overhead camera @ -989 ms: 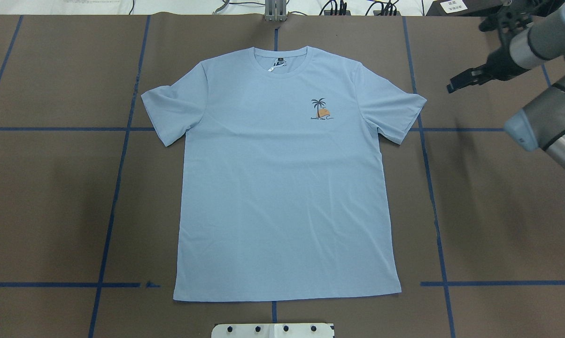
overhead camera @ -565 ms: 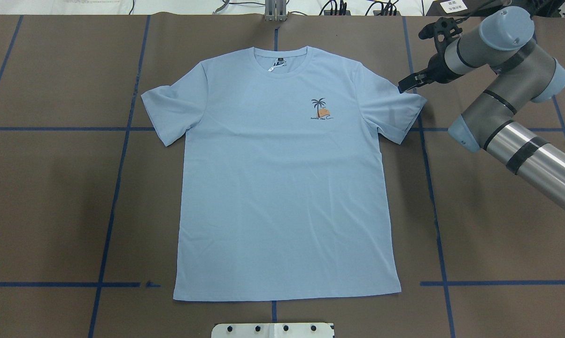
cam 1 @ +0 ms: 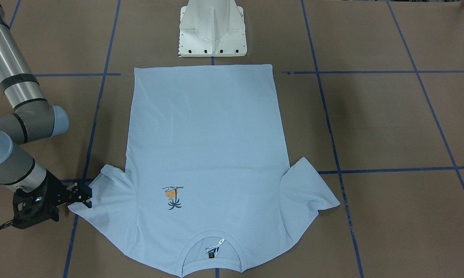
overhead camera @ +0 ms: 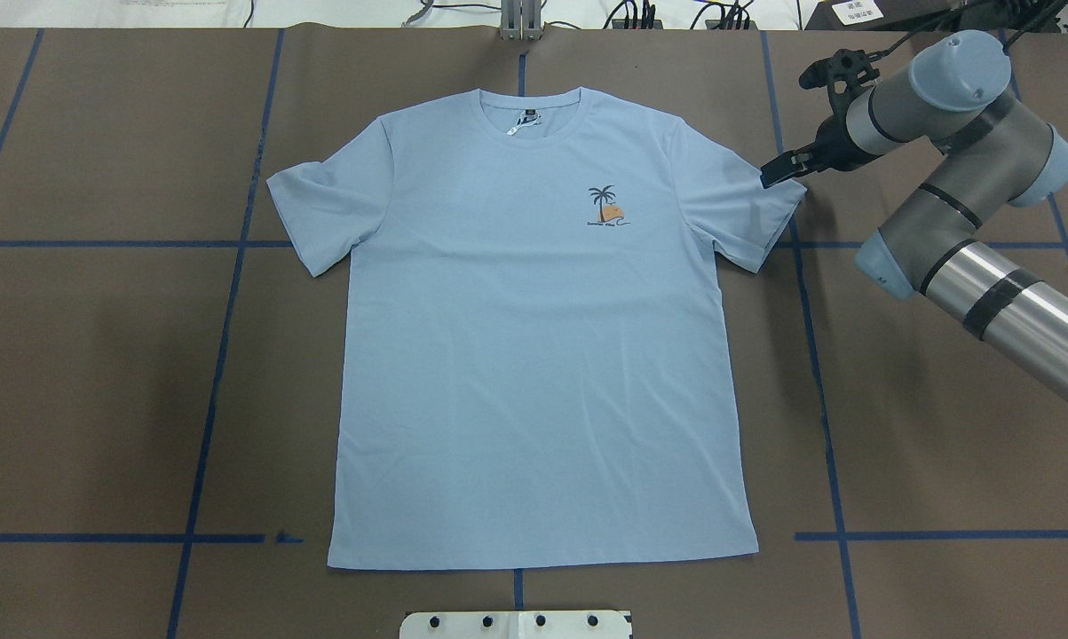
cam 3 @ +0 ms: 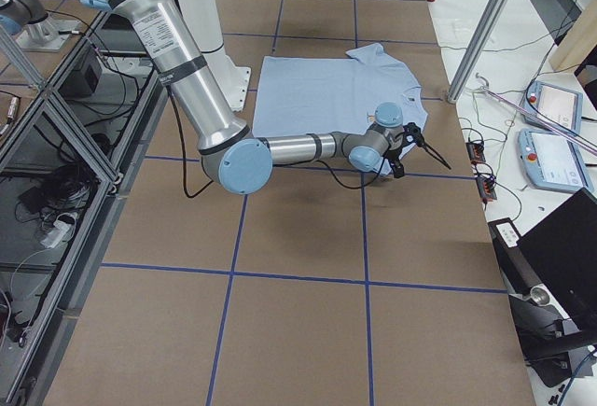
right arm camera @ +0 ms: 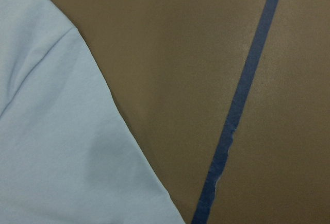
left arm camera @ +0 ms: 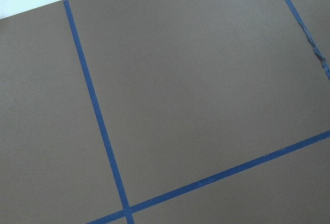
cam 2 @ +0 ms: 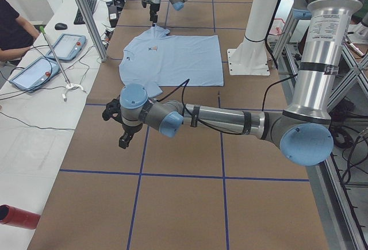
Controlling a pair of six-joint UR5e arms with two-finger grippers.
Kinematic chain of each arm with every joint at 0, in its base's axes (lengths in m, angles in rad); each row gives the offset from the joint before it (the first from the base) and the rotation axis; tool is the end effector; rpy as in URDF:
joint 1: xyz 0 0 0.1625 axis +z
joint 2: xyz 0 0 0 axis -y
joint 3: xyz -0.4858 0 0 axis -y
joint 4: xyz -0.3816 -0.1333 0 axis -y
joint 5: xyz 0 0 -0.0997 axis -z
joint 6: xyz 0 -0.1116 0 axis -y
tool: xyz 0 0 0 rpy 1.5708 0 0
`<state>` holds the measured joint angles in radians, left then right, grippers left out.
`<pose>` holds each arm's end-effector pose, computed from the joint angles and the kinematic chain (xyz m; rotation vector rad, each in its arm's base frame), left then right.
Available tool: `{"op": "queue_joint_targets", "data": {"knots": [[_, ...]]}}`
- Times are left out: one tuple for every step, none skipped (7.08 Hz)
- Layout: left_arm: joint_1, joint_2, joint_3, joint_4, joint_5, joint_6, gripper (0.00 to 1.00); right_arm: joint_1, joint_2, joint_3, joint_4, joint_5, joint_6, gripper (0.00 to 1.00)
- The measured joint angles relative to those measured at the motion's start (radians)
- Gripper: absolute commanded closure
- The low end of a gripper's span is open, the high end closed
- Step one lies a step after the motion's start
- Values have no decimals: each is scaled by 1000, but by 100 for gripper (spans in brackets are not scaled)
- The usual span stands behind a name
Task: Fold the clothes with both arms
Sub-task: 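Move the right gripper to the sleeve nearest it and grasp its edge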
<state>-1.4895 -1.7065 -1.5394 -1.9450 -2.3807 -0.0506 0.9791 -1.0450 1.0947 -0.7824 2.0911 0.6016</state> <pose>-0.0061 -0.5716 0.6265 0.3988 0.8225 0.2222 -0.3613 -0.6772 0.5544 0.4023 -0.8645 -0.2088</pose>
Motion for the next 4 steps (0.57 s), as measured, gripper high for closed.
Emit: {"op": "queue_joint_targets", "data": {"knots": [[0, 0, 0, 0, 0, 0, 0, -1, -6, 4, 0, 3, 1, 28], [0, 0, 1, 0, 0, 0, 0, -2, -9, 7, 0, 6, 2, 41], [0, -1, 1, 0, 0, 0, 0, -4, -12, 9, -1, 8, 1, 46], [0, -1, 1, 0, 0, 0, 0, -8, -14, 9, -2, 10, -2, 50]]}}
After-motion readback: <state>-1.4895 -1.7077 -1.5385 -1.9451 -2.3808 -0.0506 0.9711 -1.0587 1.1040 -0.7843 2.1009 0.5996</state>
